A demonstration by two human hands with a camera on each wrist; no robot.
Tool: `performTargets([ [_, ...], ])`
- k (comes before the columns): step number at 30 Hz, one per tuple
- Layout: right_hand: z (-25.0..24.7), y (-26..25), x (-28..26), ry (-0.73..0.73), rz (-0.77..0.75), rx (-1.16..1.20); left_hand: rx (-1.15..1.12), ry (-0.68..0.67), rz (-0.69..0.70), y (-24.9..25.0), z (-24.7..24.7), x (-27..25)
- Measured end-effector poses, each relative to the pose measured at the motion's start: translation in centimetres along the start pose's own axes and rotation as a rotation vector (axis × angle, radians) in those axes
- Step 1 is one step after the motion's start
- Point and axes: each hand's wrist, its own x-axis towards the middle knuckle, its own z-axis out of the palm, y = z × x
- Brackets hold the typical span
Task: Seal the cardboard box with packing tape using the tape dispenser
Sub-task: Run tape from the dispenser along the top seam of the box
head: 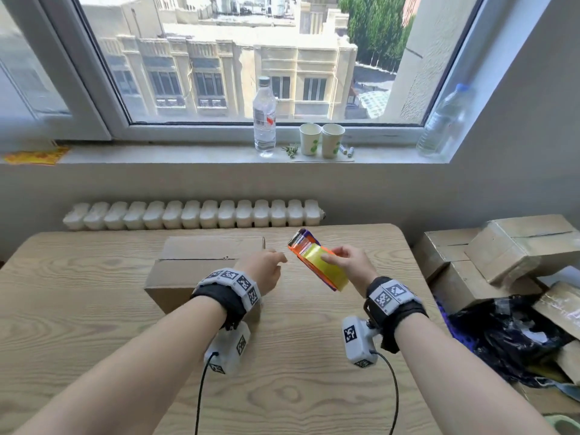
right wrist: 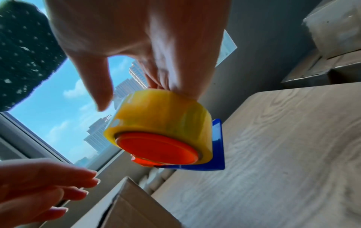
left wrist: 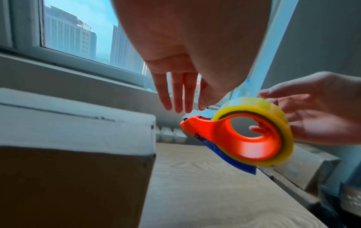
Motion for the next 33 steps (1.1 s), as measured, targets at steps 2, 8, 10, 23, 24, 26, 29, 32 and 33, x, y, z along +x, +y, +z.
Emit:
performTargets([
  [2, 0.7, -1.7, 0.0, 0.004, -0.039, -0.053, -0.081, 0.032, -0.044, -1.2, -1.7, 0.0],
  [8, 3.8, -6.3, -0.4, -0.095, -0.158, -0.115, 0.007, 0.069, -0.088, -5.7, -7.4, -1.0],
  [10, 5.2, -7.6, -0.8, -0.134, -0.183, -0.13, -0.01, 0.069, -0.068, -7.2, -8.4, -1.5],
  [23, 12.6, -12.5, -1.6, -0.287, -0.25, -0.189, -0.328, 0.213, -0.187, -15.8, -10.5, -3.5],
  [24, 13.0, -12.6, -1.5, -0.287, -0.252, -0.19, -0.334, 0.23, -0.188, -16.2, -10.6, -3.7],
  [26, 13.7, -12.8, -1.5, -0.282, -0.252, -0.191, -0.353, 0.257, -0.202, -17.1, -10.7, -3.9],
  [29, 14.6, -13.1, -1.6, -0.278, -0.248, -0.2, -0.383, 0.298, -0.21, -18.3, -11.0, -4.3],
  [32, 15.3, -13.3, -1.7, -0.262, -0.243, -0.196, -0.385, 0.352, -0.189, -18.9, -11.4, -4.6],
  [33, 15.5, -13.3, -1.7, -0.256, -0.242, -0.2, -0.376, 0.36, -0.18, -19.0, -11.5, -4.6],
])
